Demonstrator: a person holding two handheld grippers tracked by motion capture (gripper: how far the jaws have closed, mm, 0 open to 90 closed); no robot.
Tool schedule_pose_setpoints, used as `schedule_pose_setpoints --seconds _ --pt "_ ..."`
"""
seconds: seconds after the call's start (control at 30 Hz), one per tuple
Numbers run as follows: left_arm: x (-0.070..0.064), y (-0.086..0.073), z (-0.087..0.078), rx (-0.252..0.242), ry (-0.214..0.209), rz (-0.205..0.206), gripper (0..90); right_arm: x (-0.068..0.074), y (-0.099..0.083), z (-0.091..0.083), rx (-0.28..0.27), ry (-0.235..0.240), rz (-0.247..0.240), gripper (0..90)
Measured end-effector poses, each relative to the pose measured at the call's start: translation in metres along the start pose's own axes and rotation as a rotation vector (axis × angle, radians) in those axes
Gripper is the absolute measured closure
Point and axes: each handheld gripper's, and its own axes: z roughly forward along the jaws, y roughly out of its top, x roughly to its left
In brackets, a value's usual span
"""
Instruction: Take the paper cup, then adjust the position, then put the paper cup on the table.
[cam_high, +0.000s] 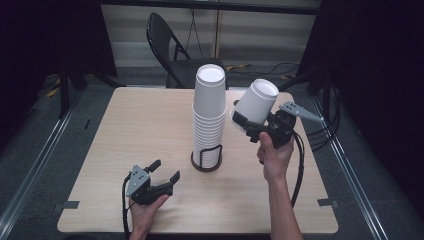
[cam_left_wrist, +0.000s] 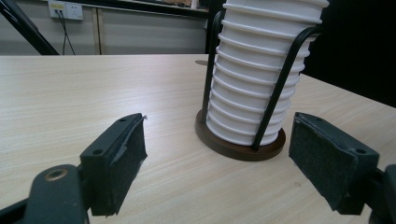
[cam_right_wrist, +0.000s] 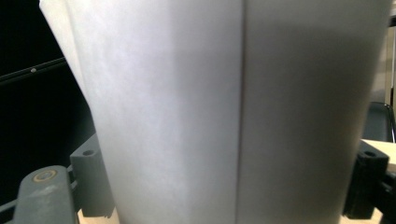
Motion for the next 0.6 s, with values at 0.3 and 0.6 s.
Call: schedule_pose_setpoints --seconds 0.3,0.6 --pt "-0.002 0.002 -0.001 0.006 -0.023 0.001 19.0 0.002 -0.025 -0.003 0.019 0.02 0.049 14.2" --pt "-0.006 0.003 0.002 0.007 -0.052 -0.008 20.1 0.0 -0.046 -0.007 0.038 0.016 0.072 14.3"
